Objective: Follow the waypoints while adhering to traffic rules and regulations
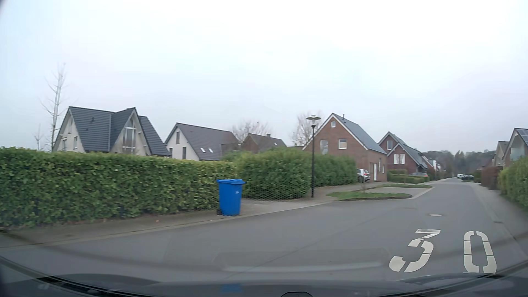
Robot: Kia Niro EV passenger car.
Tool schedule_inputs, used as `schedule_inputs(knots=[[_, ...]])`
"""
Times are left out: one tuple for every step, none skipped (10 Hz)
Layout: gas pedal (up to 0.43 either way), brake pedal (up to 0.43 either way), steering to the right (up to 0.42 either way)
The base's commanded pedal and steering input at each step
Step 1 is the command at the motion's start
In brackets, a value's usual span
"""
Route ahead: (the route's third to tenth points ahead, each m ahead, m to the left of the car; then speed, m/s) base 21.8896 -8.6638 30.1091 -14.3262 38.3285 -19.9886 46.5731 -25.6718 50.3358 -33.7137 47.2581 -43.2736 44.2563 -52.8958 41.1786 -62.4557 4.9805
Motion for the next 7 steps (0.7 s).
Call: schedule_inputs(knots=[[0.177, 0.0, 0.504], [0.177, 0.0, 0.49], [0.177, 0.0, 0.468], [0.177, 0.0, 0.446], [0.177, 0.0, 0.412], [0.177, 0.0, 0.372], [0.177, 0.0, 0.335]])
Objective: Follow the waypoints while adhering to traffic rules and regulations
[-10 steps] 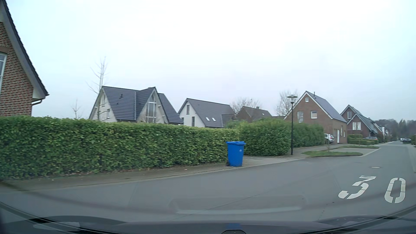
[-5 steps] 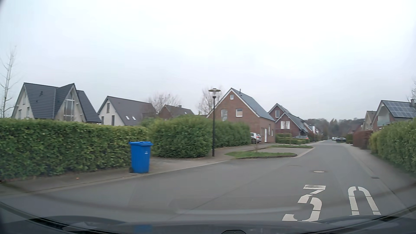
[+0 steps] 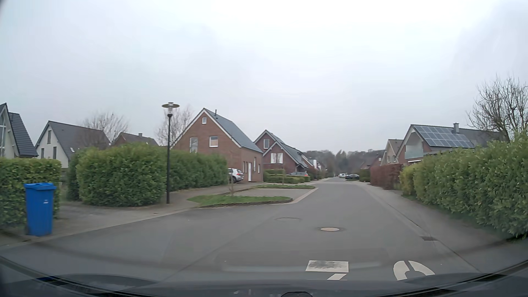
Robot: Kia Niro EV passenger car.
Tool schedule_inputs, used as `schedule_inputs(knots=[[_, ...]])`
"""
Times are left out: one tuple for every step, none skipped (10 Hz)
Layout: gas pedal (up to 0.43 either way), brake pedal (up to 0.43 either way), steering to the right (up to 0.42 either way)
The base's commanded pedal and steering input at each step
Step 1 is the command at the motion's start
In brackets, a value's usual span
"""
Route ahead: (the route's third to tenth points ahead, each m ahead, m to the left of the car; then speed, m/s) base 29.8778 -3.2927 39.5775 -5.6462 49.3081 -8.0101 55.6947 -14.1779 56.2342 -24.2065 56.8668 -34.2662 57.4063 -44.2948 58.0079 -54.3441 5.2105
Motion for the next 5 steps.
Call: schedule_inputs(knots=[[0.177, 0.0, 0.275], [0.177, 0.0, 0.226], [0.177, 0.0, 0.199], [0.177, 0.0, 0.166], [0.177, 0.0, 0.138]])
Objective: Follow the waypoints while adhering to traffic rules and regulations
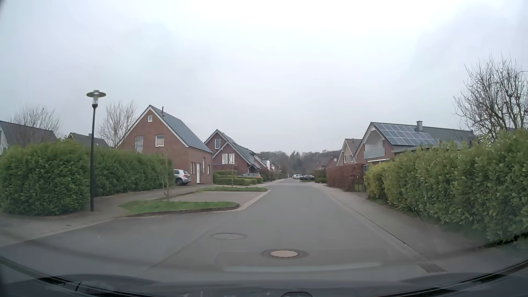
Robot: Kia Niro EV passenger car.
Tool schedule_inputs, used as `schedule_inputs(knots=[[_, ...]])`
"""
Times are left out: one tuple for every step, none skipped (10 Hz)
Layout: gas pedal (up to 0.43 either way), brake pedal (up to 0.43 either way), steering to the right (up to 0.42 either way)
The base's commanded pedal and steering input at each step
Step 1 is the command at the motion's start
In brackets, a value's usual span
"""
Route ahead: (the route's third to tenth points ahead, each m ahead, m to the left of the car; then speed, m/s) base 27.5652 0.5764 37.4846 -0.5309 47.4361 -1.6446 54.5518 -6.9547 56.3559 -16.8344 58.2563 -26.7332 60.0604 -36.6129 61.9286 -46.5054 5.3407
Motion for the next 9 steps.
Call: schedule_inputs(knots=[[0.177, 0.0, 0.118], [0.177, 0.0, 0.093], [0.177, 0.0, 0.077], [0.177, 0.0, 0.067], [0.177, 0.0, 0.054], [0.177, 0.0, 0.046], [0.177, 0.0, 0.036], [0.177, 0.0, 0.024], [0.177, 0.0, 0.016]])
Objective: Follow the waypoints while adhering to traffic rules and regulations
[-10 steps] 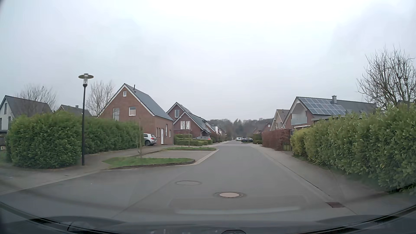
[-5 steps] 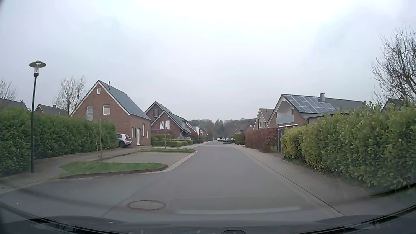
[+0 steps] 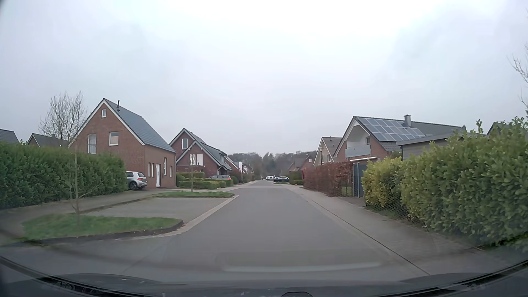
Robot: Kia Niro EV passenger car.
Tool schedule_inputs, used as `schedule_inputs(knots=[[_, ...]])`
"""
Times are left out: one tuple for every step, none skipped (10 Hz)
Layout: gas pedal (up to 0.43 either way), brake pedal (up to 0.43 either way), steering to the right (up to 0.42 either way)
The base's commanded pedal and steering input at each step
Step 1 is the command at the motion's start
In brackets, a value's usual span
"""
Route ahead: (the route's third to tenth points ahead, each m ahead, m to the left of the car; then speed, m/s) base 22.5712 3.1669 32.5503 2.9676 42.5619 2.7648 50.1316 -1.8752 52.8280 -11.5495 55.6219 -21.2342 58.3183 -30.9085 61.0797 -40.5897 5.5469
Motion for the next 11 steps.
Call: schedule_inputs(knots=[[0.177, 0.0, 0.014], [0.177, 0.0, 0.01], [0.177, 0.0, 0.006], [0.177, 0.0, 0.004], [0.177, 0.0, 0.004], [0.177, 0.0, 0.003], [0.177, 0.0, 0.002], [0.177, 0.0, 0.0], [0.177, 0.0, -0.005], [0.177, 0.0, -0.009], [0.177, 0.0, -0.009]])
